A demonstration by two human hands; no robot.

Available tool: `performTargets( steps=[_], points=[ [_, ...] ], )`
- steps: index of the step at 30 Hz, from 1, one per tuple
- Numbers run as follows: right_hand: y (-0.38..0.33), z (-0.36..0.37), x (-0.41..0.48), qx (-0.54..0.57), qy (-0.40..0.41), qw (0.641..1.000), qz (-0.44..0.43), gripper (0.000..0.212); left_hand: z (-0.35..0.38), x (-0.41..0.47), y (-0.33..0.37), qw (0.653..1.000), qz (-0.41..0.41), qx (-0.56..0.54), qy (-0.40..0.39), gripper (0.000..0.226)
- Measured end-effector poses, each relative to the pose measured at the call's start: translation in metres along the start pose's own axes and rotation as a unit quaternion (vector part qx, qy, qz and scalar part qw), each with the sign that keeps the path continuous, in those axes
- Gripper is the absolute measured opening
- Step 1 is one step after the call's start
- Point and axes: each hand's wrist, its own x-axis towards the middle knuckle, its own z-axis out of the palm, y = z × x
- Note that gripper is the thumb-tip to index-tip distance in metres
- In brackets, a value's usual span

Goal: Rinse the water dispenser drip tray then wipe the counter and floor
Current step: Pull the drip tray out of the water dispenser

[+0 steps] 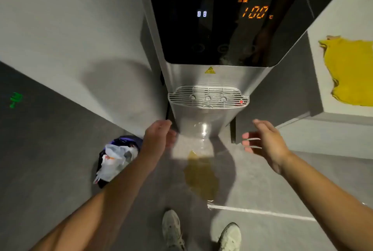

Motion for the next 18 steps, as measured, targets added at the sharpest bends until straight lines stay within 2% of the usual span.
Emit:
performTargets(
  steps=[5, 9, 14, 18],
  points=[
    [-0.012, 0.034, 0.081, -0.006, 0.004, 1.000, 0.015, 0.043, 0.030, 0.086, 0.009, 0.999, -0.042, 0.006, 0.015, 0.035],
    [-0.005, 0.041, 0.111, -0.025, 0.039, 0.999, 0.011, 0.035, 0.036, 0.117, -0.001, 0.999, 0.000, 0.042, 0.008, 0.042],
    [-0.002, 0.043, 0.119, -0.041, 0.056, 0.998, 0.003, 0.032, 0.039, 0.126, -0.007, 0.998, 0.011, 0.055, 0.009, 0.029],
    [0.003, 0.046, 0.116, -0.028, 0.082, 0.996, -0.028, 0.030, 0.043, 0.123, -0.009, 0.999, 0.014, 0.039, 0.025, 0.030]
  ],
)
